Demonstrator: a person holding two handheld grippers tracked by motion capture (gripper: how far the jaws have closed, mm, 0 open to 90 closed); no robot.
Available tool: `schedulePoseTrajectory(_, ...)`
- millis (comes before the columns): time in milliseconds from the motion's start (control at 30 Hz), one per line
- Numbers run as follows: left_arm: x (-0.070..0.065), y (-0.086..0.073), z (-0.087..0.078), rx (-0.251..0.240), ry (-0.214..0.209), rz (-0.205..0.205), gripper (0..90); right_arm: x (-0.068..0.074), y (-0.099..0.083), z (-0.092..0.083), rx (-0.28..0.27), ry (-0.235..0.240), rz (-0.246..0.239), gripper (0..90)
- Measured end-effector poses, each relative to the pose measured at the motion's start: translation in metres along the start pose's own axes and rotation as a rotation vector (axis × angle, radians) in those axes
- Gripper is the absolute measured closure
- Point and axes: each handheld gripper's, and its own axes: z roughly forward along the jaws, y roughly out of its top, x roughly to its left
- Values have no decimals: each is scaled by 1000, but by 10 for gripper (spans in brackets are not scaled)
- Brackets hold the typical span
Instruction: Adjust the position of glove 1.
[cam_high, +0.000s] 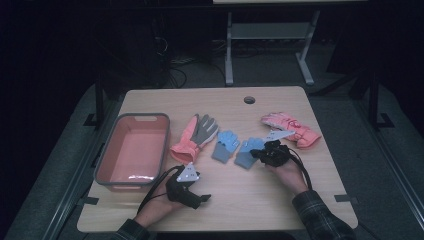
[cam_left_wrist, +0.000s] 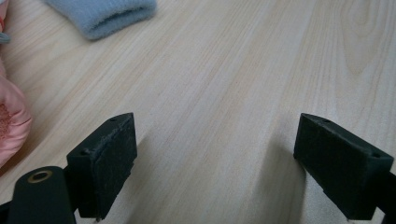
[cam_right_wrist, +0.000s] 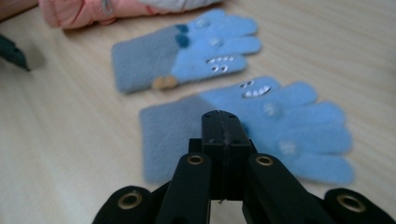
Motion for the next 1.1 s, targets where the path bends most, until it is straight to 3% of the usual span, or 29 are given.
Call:
schedulePoseTrajectory(433,0,0,0,0,0,0,125,-13,-2,17,58,-26,2,900)
schedulePoseTrajectory(767,1,0,0,5,0,6,126,-8,-7,11,79,2,3,900)
schedulePoseTrajectory(1100,0,0,0,5,-1,4,126,4,-16,0,105,27,-52,900)
